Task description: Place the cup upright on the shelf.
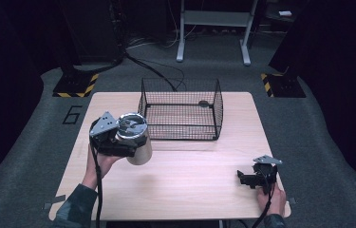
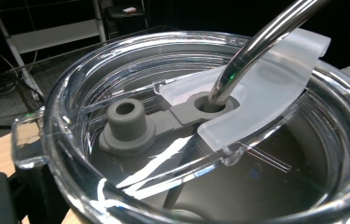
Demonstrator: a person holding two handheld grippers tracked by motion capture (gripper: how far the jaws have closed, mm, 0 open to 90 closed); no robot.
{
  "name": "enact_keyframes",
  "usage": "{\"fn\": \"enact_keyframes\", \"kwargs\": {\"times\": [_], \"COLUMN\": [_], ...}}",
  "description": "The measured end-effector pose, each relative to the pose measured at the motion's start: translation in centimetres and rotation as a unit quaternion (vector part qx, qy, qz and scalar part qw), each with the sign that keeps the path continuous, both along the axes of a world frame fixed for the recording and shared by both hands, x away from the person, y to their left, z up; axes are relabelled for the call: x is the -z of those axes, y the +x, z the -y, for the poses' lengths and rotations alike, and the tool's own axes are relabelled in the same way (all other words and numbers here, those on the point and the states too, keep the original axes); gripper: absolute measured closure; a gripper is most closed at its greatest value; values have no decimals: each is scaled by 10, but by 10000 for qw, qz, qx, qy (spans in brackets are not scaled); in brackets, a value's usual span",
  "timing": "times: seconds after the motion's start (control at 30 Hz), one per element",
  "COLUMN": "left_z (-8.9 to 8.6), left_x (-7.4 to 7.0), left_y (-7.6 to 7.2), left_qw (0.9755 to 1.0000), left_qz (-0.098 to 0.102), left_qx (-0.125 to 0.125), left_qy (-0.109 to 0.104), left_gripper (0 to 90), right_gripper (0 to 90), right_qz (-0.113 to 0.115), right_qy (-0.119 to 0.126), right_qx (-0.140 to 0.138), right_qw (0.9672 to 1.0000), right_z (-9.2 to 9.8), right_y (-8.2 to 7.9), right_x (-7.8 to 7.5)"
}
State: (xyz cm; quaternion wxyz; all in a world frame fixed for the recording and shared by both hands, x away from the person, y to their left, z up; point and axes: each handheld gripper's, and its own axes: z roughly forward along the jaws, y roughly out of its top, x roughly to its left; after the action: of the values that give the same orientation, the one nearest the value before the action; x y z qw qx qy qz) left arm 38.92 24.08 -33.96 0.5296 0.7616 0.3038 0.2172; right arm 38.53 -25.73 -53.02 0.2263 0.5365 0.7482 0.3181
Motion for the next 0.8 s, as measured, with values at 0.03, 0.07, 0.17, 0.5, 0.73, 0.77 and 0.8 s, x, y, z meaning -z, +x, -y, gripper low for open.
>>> {"fn": "enact_keyframes", "kwargs": {"times": [0.03,0.07,0.17,0.5,0.73,0.77,0.8], "left_z": [1,2,6,14,19,20,21], "left_x": [-1,-3,-8,-22,-30,-31,-32], "left_y": [1,2,6,20,27,28,29], "left_qw": [10000,10000,10000,9997,9995,9995,9995], "left_qz": [7,4,35,72,98,83,120], "left_qx": [13,32,74,175,208,213,202], "left_qy": [-21,-28,-52,-173,-207,-210,-210], "left_gripper": [40,40,40,40,40,40,40], "right_gripper": [0,0,0,0,0,0,0], "right_qz": [1,-1,-4,-2,-1,-1,0], "right_qy": [1,-1,-1,0,0,-1,0], "right_qx": [1,-4,-5,-6,-7,-7,-14], "right_qw": [10000,10000,10000,10000,10000,10000,10000], "right_z": [0,0,0,0,0,0,0], "right_y": [0,0,0,0,0,0,0], "right_x": [0,0,0,0,0,0,0]}}
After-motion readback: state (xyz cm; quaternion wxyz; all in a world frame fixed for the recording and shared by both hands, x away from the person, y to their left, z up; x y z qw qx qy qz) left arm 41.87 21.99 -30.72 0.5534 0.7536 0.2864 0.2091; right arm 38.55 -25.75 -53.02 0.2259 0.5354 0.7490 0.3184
